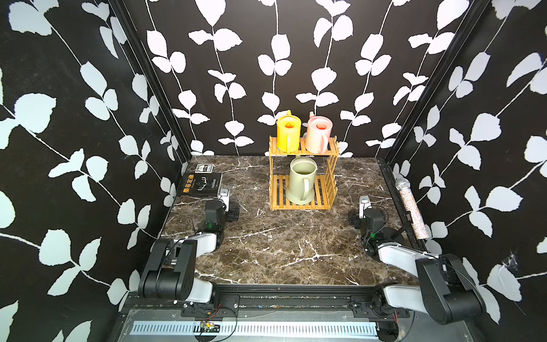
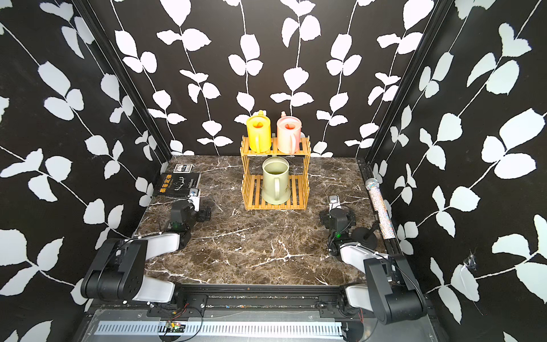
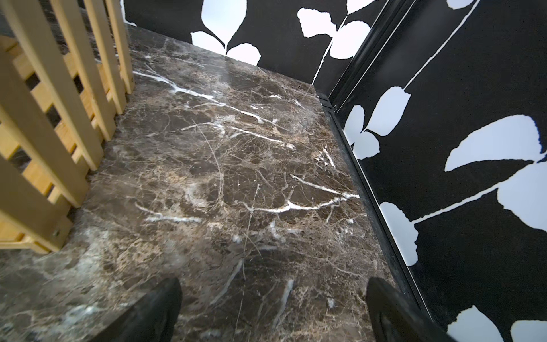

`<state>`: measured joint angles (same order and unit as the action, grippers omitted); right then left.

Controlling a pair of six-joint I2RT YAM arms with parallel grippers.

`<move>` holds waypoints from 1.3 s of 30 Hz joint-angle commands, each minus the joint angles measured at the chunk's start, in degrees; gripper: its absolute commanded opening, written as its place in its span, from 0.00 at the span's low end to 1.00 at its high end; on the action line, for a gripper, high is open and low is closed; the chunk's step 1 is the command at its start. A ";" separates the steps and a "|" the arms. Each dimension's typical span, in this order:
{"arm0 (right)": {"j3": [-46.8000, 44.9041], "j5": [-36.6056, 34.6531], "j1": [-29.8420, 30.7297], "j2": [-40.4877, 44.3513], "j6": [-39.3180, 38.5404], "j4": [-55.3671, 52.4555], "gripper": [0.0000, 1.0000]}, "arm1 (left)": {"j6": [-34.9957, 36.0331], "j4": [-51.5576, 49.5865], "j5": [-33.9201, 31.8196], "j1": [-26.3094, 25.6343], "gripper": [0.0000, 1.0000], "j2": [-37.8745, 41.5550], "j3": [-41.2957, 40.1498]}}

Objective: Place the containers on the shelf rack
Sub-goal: Reset both arms

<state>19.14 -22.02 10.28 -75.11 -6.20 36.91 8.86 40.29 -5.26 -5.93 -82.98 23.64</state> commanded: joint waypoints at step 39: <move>3.01 7.16 -6.86 -12.38 7.17 13.14 0.99 | -3.06 12.03 -6.80 1.01 0.99 -6.05 -1.15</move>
<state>21.37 -15.16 3.57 -87.66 0.05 48.84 6.42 52.40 -11.62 -5.19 -89.82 22.17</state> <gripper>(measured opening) 0.986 0.986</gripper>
